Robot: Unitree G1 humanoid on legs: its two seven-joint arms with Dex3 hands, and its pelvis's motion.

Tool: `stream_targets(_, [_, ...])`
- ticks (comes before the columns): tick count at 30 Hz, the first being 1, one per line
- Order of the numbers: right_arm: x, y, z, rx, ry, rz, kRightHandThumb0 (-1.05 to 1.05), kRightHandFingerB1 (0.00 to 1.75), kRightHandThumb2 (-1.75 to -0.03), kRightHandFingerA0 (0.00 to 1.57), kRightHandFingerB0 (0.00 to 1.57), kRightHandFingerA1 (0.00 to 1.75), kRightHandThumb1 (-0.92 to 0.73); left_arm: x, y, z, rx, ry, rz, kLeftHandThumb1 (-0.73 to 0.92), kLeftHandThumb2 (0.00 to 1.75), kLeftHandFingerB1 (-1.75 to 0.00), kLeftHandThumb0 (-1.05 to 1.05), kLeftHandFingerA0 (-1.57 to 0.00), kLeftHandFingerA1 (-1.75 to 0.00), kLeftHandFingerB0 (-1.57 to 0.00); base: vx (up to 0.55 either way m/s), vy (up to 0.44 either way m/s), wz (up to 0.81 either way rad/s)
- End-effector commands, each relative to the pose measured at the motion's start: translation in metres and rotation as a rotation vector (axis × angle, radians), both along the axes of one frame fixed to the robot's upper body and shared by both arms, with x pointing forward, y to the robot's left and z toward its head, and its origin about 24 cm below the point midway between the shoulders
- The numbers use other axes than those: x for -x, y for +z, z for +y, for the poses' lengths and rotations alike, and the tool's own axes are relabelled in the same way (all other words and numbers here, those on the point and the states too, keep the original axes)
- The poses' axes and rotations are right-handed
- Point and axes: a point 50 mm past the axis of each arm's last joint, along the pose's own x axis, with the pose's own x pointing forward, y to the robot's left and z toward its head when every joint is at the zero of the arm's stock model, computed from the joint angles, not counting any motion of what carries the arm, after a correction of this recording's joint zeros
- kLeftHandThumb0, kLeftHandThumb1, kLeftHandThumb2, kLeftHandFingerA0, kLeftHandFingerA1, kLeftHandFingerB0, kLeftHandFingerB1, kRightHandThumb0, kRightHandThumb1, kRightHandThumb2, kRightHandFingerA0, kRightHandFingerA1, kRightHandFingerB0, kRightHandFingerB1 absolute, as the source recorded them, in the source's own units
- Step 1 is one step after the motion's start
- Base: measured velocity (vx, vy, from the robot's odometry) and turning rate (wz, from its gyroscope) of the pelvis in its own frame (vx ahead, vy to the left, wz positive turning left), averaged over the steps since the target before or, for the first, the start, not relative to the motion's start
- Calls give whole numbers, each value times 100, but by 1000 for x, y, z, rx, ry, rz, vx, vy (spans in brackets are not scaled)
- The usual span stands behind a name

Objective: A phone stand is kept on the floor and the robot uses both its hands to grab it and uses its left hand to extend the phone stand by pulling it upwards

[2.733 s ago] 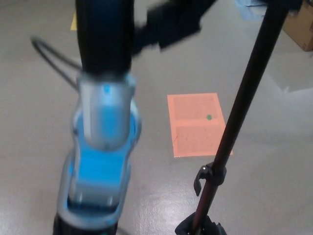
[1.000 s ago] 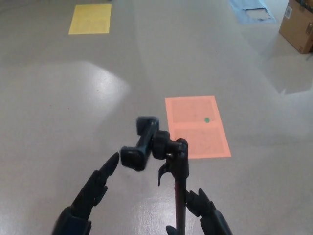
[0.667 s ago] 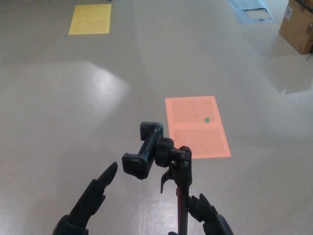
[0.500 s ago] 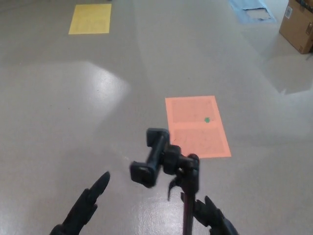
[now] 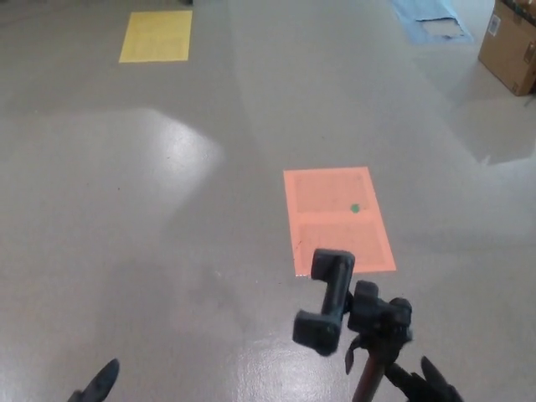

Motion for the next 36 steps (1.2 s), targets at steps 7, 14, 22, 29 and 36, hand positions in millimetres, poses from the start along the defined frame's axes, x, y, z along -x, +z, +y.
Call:
stream_targets(7, [19, 17, -15, -39, 21, -13, -96, 0, -67, 0, 0, 0, -80, 20, -5, 12, 56, 23, -12, 48, 82, -22, -94, 0, -2, 0, 0, 0, 0])
stream_targets(14, [40, 23, -18, -77, 22, -7, -98, 0, -65, 0, 0, 0, -81, 36, -10, 17, 70, 47, 14, 51, 78, -22, -98, 0, -10, 0, 0, 0, 0])
stream_targets(22, [101, 17, -30, -37, -36, 49, -91, 0, -92, 0, 0, 0, -63, 63, -23, 37, 20, 80, -40, 63, 106, -22, -85, -1, -14, -2, 0, 0, 0])
stream_targets(29, [165, -2, -49, -38, -134, 198, -96, 0, -107, 0, 0, 5, -86, 95, -24, 46, 77, 171, -11, 66, 105, -33, -87, -7, -32, -7, 0, 0, 0])
stream_targets(36, [180, -22, -54, -70, -159, 286, -74, 0, -100, 0, 0, 9, -81, 98, -26, 48, 102, 166, -18, 72, 106, -38, -91, -3, -41, -2, 0, 0, 0])
